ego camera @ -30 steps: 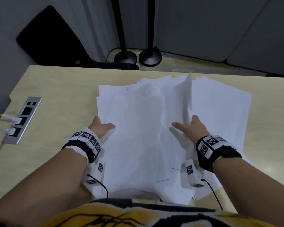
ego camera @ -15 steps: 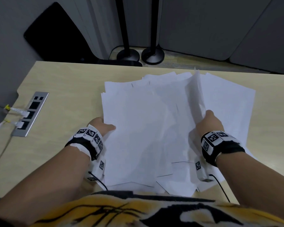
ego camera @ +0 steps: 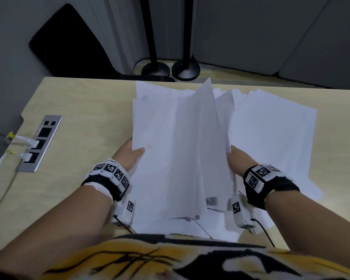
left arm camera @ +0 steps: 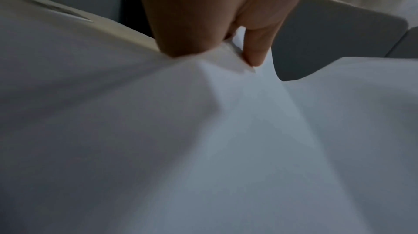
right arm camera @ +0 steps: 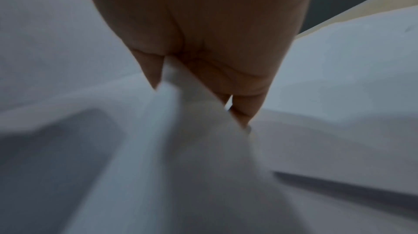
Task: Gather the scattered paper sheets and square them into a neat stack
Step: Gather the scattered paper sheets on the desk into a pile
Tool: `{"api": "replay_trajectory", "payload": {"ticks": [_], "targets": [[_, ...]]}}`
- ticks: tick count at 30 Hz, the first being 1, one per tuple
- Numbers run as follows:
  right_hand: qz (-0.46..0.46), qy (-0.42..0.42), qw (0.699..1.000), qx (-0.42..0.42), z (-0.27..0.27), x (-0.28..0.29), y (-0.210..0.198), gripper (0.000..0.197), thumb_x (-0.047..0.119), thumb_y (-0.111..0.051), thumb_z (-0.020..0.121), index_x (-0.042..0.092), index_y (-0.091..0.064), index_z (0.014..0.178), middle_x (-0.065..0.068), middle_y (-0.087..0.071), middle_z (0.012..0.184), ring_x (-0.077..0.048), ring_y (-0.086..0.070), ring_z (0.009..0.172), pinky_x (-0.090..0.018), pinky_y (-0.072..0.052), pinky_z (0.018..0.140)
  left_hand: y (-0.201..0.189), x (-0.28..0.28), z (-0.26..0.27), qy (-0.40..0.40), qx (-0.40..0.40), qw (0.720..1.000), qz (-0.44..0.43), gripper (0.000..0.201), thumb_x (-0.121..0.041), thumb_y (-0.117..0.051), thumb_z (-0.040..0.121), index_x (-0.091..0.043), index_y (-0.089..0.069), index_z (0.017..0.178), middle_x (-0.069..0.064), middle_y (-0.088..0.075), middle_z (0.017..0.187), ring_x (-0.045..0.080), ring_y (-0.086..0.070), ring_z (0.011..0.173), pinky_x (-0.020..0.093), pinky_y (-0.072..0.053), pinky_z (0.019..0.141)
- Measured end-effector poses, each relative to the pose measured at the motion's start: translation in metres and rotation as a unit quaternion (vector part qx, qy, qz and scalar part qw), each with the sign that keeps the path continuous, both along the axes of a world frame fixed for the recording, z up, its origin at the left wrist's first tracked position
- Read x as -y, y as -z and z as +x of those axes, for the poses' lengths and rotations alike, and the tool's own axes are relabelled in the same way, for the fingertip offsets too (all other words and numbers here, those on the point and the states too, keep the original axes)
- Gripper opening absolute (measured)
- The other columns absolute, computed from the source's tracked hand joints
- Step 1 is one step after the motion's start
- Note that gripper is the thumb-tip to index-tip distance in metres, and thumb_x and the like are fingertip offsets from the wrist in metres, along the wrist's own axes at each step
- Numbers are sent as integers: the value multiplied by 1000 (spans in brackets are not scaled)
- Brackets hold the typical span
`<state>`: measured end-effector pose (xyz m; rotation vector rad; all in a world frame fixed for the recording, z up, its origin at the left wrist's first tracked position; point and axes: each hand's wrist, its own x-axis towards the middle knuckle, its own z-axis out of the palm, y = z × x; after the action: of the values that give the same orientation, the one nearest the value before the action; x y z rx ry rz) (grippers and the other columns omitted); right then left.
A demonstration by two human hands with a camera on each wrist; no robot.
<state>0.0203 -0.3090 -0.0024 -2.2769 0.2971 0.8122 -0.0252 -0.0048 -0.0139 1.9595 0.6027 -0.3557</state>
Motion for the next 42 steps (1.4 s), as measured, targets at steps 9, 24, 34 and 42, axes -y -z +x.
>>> {"api": "replay_trajectory", "payload": {"ticks": [9, 24, 34, 42], "targets": [[-110, 74, 988, 74, 6, -16, 3, 38, 17, -30, 102, -6, -49, 127, -23, -52, 132, -36, -49, 121, -34, -36, 94, -1, -25, 5, -37, -48, 993, 100, 16, -16, -46, 92, -9, -57, 102, 9, -63, 101, 29, -58, 91, 30, -41, 79], [-136, 101, 975, 141, 27, 6, -34, 31, 11, -57, 89, -2, -53, 117, -19, -58, 109, -35, -57, 108, -31, -39, 76, 13, -35, -6, -24, -102, 989, 102, 41, -14, -67, 80, -9, -50, 117, 8, -61, 112, 28, -58, 100, 34, -46, 84], [-190, 116, 948, 228, 29, 11, -58, 16, 11, -48, 94, 0, -54, 104, -19, -59, 99, -28, -48, 82, -33, -34, 71, 11, -25, -3, 9, -146, 973, 180, 40, -11, -61, 84, -5, -40, 117, 9, -49, 108, 25, -47, 92, 30, -38, 76], [95, 228, 824, 510, 29, -18, -115, 26, 8, -41, 91, 3, -49, 116, 3, -54, 87, -19, -51, 81, -22, -39, 69, 8, -20, -2, 28, -153, 965, 209, 56, -13, -65, 85, 0, -36, 131, 12, -48, 115, 29, -48, 102, 30, -36, 77]]}}
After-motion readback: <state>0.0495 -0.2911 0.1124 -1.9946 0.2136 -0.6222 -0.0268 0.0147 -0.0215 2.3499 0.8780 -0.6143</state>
